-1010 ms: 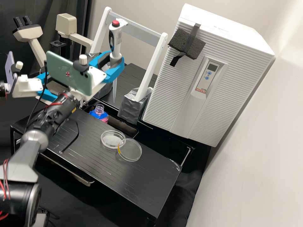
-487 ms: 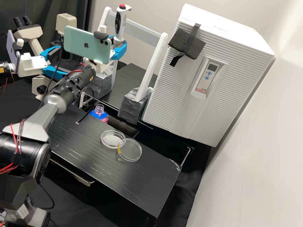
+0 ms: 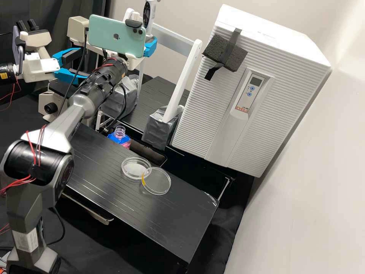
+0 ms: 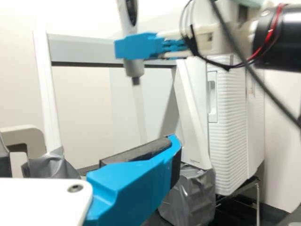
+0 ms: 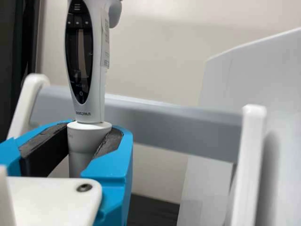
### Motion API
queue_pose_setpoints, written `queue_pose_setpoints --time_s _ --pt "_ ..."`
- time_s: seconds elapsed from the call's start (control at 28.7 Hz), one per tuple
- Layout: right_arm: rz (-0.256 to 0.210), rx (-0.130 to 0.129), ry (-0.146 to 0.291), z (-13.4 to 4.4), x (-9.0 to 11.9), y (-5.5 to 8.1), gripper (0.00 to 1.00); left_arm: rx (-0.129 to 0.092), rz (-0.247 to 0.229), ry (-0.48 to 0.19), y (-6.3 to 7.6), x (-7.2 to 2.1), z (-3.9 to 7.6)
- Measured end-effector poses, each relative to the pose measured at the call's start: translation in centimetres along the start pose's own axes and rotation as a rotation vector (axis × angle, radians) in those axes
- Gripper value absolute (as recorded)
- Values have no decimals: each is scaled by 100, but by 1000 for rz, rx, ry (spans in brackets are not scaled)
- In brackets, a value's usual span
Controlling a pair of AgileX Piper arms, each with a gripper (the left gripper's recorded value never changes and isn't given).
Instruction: Use the pipette
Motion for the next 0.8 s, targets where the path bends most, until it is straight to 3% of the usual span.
queue_pose_setpoints --time_s 0.14,0.28,0.31,0.59,0.8 --pt "-46 15 -31 55 70 -79 0 6 -17 -7 -29 11 0" --pt "-61 30 -56 123 123 -87 0 -23 -34 -4 -59 17 -7" --pt "-59 33 -61 139 135 -81 0 -31 -38 -2 -62 17 -10" --pt "-22 71 -106 245 207 54 0 -23 -49 -5 -74 18 -2" --pt "-37 35 -118 266 242 7 0 -46 -61 -2 -109 1 -6"
